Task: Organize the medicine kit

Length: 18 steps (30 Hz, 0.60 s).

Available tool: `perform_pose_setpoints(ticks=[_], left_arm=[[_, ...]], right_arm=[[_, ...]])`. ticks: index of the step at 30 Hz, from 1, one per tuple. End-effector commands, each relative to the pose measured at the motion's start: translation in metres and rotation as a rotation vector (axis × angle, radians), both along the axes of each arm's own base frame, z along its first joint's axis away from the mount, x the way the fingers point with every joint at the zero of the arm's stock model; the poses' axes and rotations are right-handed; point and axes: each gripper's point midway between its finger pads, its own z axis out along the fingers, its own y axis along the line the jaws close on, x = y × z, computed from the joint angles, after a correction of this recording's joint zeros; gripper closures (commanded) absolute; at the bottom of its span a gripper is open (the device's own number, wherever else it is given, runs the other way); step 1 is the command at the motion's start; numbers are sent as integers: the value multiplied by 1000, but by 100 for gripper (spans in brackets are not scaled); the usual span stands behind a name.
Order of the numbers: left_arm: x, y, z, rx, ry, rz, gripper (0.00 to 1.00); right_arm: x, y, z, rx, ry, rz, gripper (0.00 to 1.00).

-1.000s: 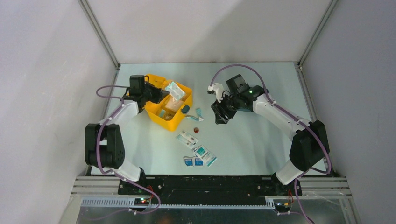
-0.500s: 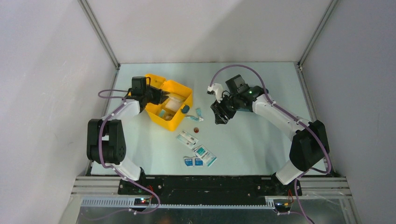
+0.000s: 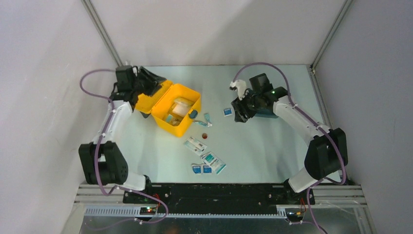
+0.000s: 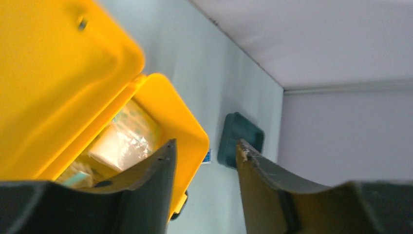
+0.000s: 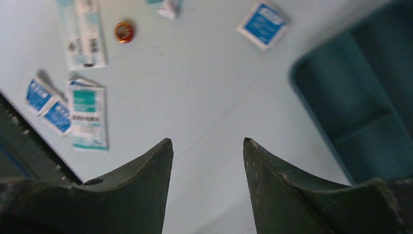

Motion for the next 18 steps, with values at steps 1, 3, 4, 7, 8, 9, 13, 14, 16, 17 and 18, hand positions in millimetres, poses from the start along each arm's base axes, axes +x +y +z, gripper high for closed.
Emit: perform_pose_setpoints(ticks=[1,3,4,7,8,9,13,14,16,17,18], left_arm=[[-33,-17,44,392,-200,-287,43],[-44,-20,27,454,-165,-331,41],[-49,-21,24,463,-166,-343,40],[-66,-18,-2,540,-180,-368,30],[-72,-15,3,554,-200,-352,18],[-76,-15,-3,540,-190,-348,5],[-90,-32,-4,403,-193,-389,0],[-91,-35,-8,385,-184,-405,0],[-92,-42,-9,360,-188,-439,0],[-92,-43,-8,373,-196,-441,0],[-92,-43,-7,386,-202,-439,0]], right_arm=[[37,-36,16,-23,-114,-135,40],[48,-52,9,-56,-100,-168,40],[55,-60,2,-77,-84,-188,40],[75,-86,-14,-133,-45,-318,42],[83,-94,-22,-124,-7,-375,43],[86,-96,-25,-108,14,-401,44],[105,-108,-49,-55,92,-555,48],[109,-109,-52,-53,99,-590,48],[114,-110,-64,-66,118,-623,48],[117,-111,-71,-75,131,-631,49],[118,-113,-75,-87,141,-644,49]])
